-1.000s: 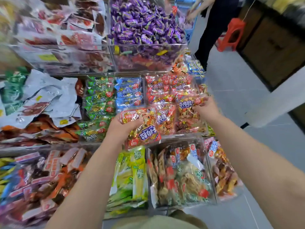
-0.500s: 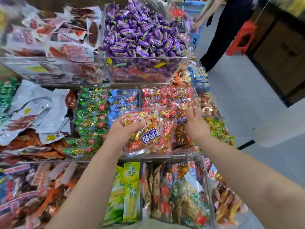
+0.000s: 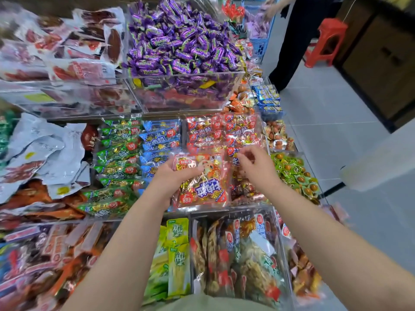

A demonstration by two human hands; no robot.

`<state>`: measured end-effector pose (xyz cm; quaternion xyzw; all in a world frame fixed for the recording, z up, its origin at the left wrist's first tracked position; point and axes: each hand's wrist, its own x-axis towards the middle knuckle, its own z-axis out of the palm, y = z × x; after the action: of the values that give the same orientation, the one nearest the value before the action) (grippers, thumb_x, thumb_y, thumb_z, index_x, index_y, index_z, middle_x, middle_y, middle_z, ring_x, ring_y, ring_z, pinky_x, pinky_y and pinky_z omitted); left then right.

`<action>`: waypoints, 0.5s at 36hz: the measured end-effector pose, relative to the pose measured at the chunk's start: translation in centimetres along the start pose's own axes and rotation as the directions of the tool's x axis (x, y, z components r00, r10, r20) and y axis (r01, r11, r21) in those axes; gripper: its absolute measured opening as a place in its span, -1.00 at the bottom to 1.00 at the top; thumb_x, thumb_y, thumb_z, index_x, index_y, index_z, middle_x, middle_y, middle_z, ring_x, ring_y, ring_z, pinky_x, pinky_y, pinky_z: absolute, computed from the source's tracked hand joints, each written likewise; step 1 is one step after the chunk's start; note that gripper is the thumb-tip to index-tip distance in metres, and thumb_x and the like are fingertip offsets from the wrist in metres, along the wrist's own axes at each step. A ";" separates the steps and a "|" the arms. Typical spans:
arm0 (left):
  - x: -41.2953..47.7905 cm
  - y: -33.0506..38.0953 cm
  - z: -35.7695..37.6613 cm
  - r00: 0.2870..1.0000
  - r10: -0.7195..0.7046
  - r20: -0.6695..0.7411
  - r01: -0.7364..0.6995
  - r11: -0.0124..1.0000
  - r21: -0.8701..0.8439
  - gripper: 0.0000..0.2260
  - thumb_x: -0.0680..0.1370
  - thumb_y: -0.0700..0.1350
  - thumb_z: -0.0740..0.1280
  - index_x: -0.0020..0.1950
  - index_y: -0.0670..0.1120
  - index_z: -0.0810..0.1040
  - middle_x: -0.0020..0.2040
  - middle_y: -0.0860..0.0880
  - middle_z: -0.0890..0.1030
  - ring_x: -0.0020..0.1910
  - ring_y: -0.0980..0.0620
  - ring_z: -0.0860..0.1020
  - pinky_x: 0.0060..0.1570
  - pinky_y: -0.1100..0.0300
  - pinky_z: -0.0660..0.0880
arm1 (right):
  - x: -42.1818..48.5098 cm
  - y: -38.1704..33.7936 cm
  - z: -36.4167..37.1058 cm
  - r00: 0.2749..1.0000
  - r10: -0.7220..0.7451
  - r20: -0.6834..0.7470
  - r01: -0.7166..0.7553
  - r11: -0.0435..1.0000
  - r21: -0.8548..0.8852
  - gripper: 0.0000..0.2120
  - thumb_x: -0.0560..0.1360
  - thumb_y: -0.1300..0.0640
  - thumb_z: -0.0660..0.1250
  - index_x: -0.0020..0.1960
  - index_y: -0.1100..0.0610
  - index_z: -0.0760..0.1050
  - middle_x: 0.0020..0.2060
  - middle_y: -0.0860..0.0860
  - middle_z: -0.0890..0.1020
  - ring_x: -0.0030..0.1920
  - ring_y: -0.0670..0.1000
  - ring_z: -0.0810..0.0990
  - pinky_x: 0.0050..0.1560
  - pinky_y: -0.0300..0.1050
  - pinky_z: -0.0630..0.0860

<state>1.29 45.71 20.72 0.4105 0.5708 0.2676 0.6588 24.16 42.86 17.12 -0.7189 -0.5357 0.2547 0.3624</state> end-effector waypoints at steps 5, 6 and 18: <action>-0.9 0.2 1.3 0.996 0.013 0.092 -0.026 0.990 0.140 0.25 -0.20 0.30 0.62 0.44 -0.02 0.35 0.37 -0.11 0.49 0.29 -0.18 0.50 0.23 -0.21 0.46 | -3.4 -4.1 -1.6 0.934 -0.079 0.348 0.030 0.989 0.143 -0.51 0.33 -0.16 0.46 0.22 -0.23 0.41 0.05 -0.34 0.47 -0.03 -0.36 0.49 -0.02 -0.38 0.48; -1.0 0.1 1.6 0.996 0.020 0.087 -0.033 0.988 0.151 0.25 -0.20 0.32 0.61 0.44 -0.02 0.35 0.36 -0.08 0.49 0.28 -0.16 0.50 0.23 -0.20 0.46 | -3.7 -4.3 -1.8 0.919 -0.084 0.386 0.061 0.996 0.070 -0.45 0.31 -0.14 0.49 0.25 -0.20 0.39 0.06 -0.34 0.44 -0.01 -0.39 0.45 -0.07 -0.45 0.44; -2.0 -1.2 2.2 0.985 0.006 0.170 -0.006 1.000 -0.001 -0.24 -0.07 0.25 0.57 0.08 0.06 0.52 -0.10 0.15 0.68 -0.04 0.17 0.56 -0.15 0.21 0.42 | -6.4 -1.5 -4.1 0.935 0.289 0.204 -0.347 0.865 0.362 -0.58 0.24 -0.09 0.51 -0.19 0.14 0.37 -0.21 0.02 0.60 -0.29 -0.09 0.63 -0.25 -0.20 0.61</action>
<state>2.90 42.90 20.78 0.4335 0.5112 0.2337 0.7043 24.48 36.03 20.69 -0.6899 -0.3721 0.4641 0.4126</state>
